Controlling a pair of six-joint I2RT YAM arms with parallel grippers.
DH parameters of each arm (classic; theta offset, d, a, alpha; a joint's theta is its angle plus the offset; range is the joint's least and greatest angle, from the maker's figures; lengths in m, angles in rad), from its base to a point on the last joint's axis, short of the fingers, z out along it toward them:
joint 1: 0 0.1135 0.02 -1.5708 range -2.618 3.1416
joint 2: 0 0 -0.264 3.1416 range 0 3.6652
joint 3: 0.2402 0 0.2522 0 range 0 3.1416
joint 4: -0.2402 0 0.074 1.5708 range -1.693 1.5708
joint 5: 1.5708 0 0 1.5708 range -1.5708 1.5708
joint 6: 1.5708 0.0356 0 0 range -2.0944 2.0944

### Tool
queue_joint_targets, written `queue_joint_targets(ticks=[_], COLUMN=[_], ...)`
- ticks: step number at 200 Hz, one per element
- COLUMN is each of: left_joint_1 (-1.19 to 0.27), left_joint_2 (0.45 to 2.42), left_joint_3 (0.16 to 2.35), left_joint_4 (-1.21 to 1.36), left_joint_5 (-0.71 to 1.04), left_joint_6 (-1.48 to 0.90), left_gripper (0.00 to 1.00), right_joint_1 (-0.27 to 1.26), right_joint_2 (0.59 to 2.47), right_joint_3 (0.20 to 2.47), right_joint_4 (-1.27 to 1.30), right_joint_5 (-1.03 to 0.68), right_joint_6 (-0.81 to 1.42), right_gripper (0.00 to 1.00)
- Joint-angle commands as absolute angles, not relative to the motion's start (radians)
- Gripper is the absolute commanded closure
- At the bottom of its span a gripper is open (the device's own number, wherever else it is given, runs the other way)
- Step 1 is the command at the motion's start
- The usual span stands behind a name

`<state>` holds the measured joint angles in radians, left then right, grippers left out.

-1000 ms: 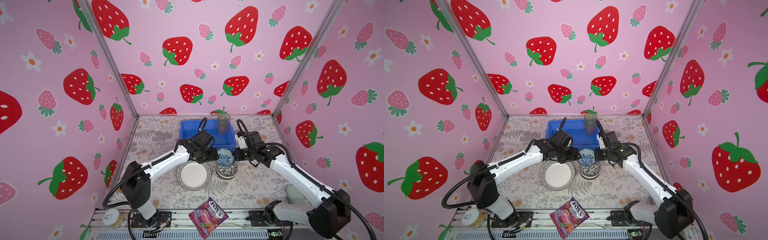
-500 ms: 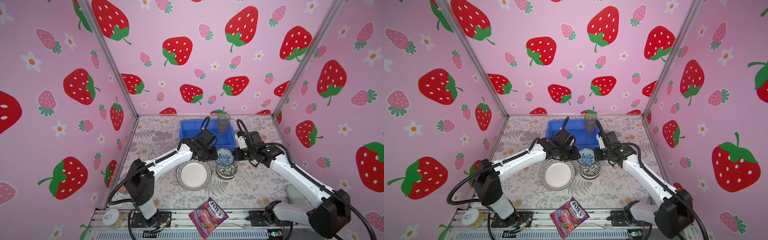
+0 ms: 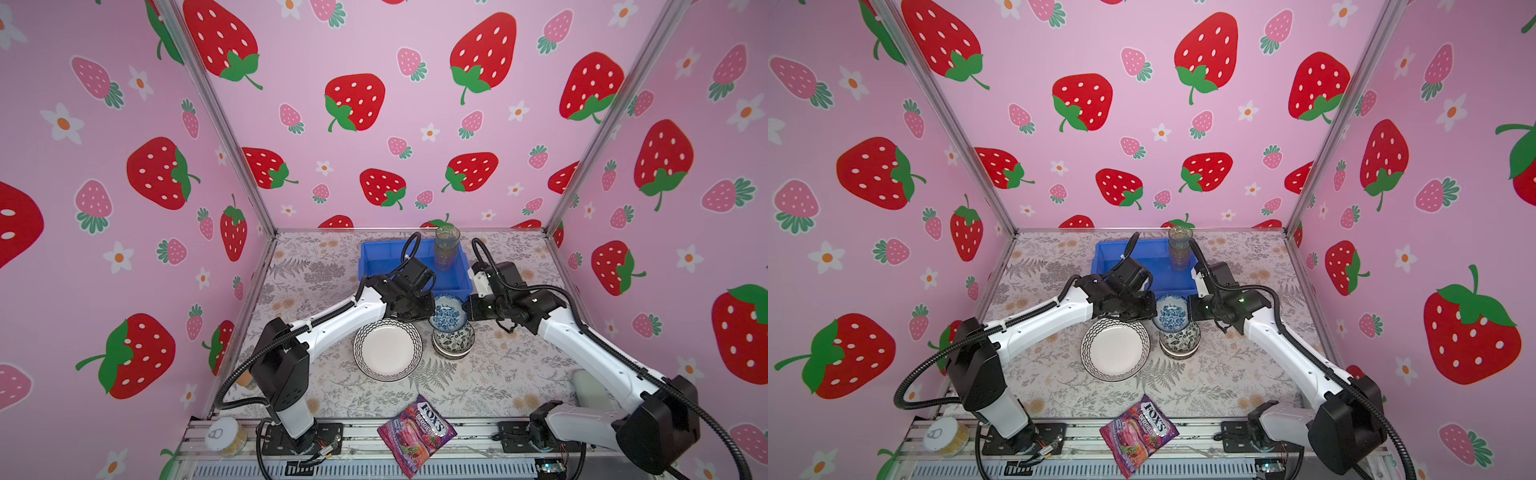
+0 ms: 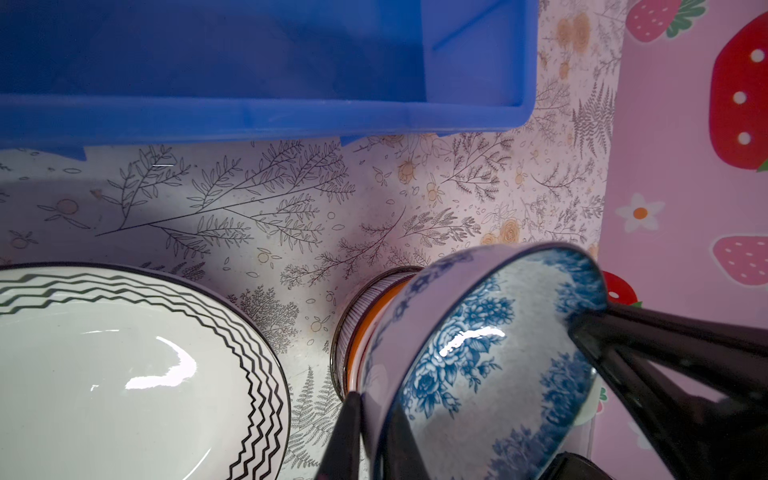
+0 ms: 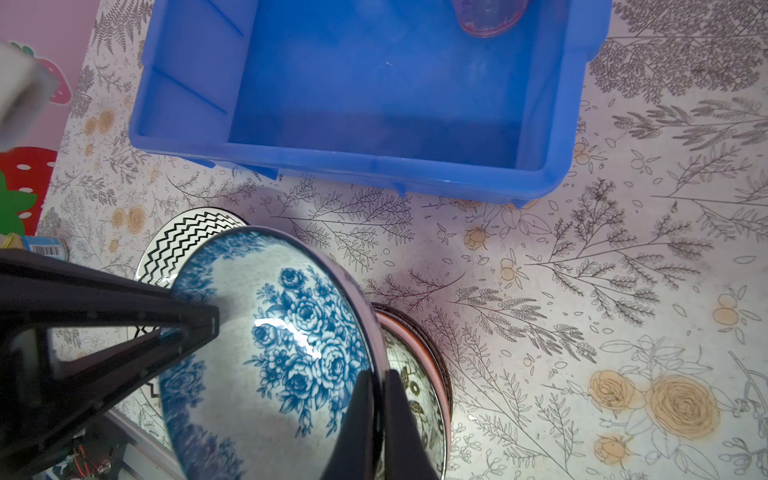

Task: Place the mixed dishes into the plastic bin
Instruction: 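Close the left gripper on the blue floral bowl rim while the right holds it, then carry the blue floral bowl over the bin with the left gripper while the right withdraws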

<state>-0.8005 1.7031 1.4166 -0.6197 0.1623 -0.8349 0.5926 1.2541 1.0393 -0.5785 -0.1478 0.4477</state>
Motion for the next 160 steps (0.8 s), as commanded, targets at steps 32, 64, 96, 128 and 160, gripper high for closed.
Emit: queue_joint_targets(ticks=[32,64,96,128,160], left_joint_1=[-0.810,-0.810,-0.809,-0.806,-0.792], left_joint_2=[1.702,1.688,1.667,1.631,1.633], left_joint_3=[1.439,1.440,1.441,1.447,1.526], left_joint_4=[-0.639,-0.647,-0.673,-0.703,-0.764], left_joint_5=[0.157,0.143,0.106,0.059,0.026], left_joint_6=[-0.850,-0.854,-0.853,-0.846,-0.803], left_gripper=[1.00,1.00,1.00,1.00,1.00], right_joint_1=[0.597,0.594,0.560,0.486,0.412], right_joint_2=[1.280,1.295,1.297,1.274,1.233], right_joint_3=[1.110,1.149,1.177,1.182,1.171], right_joint_4=[-0.531,-0.554,-0.580,-0.605,-0.631], right_joint_5=[-0.185,-0.177,-0.177,-0.201,-0.204], right_joint_6=[0.429,0.403,0.378,0.348,0.331], right_gripper=[1.00,0.82,0.54,0.40,0.31])
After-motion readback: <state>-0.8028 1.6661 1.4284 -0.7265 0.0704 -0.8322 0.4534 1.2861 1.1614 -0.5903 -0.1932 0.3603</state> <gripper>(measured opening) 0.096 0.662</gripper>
